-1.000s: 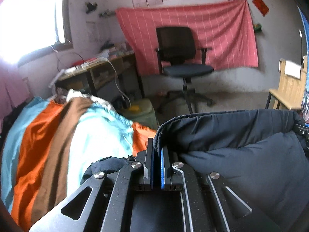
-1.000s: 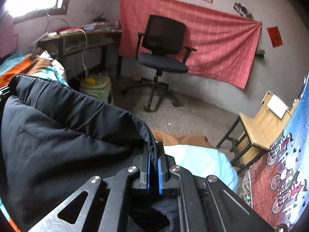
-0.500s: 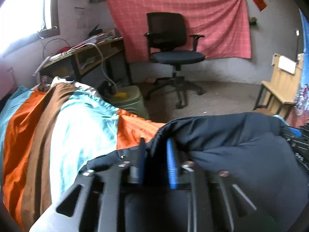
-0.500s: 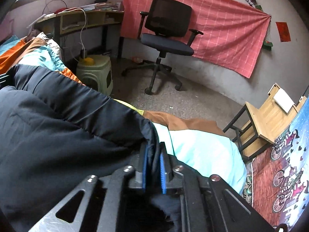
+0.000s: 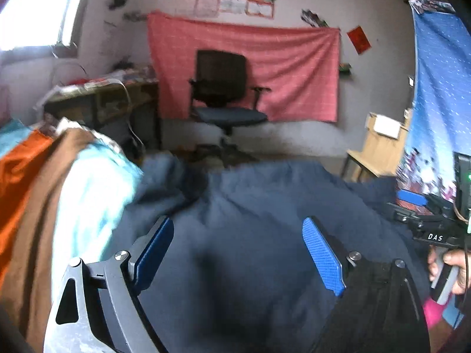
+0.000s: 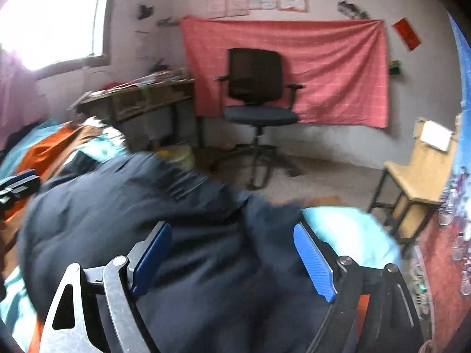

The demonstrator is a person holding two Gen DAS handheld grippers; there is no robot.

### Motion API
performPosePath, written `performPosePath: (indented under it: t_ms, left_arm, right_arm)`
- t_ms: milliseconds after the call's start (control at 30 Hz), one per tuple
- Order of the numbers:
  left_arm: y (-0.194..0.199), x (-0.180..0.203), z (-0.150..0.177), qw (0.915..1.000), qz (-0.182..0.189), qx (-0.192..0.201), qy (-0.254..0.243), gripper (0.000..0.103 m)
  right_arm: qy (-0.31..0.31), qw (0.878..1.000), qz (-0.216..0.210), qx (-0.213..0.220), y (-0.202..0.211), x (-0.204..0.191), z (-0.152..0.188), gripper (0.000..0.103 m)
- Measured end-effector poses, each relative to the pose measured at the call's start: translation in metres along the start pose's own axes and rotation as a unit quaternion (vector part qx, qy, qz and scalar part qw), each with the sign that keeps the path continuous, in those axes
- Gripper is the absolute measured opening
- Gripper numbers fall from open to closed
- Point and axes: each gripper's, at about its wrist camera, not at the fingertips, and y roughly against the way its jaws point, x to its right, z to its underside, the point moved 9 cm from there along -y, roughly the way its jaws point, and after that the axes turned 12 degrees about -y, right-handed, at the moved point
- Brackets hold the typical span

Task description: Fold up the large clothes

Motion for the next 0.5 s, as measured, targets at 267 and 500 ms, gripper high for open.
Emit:
performPosePath:
  t_ms: [267, 500]
  left_arm:
    - [-0.046, 0.006, 0.006, 0.998, -0.018, -0.058, -0.015, 0.092]
    - [-0.097, -0.049, -0.012, 0.9892, -0.068, -0.105, 0.076, 0.092]
  right_arm:
    - [0.019, 0.999, -0.01, -0.05, -0.037, -0.011, 0.013, 0.085]
    - [-0.002, 0.995, 0.011, -0.095, -0.093, 0.003, -0.012, 0.085]
